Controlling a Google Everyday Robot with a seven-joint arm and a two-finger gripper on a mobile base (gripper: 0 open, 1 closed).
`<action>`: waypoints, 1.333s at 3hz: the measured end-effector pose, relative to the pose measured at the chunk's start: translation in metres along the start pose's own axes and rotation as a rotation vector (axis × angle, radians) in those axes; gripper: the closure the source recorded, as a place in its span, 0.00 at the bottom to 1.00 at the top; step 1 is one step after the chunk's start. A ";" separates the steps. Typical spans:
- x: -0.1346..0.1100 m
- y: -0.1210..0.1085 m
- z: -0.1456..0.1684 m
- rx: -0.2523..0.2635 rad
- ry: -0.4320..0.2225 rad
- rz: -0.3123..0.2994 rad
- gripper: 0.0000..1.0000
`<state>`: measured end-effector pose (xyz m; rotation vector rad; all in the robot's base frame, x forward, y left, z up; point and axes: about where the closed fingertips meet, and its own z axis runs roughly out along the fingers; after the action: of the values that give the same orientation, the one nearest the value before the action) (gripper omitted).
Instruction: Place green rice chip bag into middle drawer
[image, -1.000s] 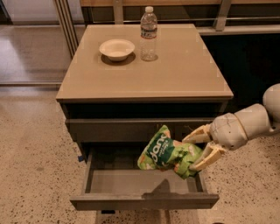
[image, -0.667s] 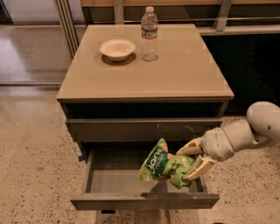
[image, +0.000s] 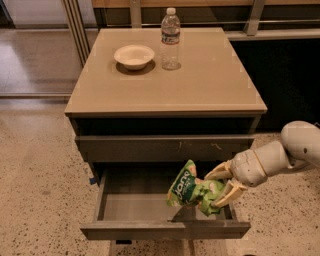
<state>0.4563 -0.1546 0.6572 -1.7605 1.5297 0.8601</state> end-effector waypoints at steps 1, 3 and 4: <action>0.042 -0.017 0.012 0.034 0.034 0.003 1.00; 0.130 -0.066 0.088 0.115 0.041 0.008 1.00; 0.130 -0.067 0.089 0.117 0.043 0.008 1.00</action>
Offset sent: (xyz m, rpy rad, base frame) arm 0.0608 -0.0212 -0.1212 -0.0128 -0.0198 -0.0773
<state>0.5305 -0.1490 0.5028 -1.6994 1.5827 0.7258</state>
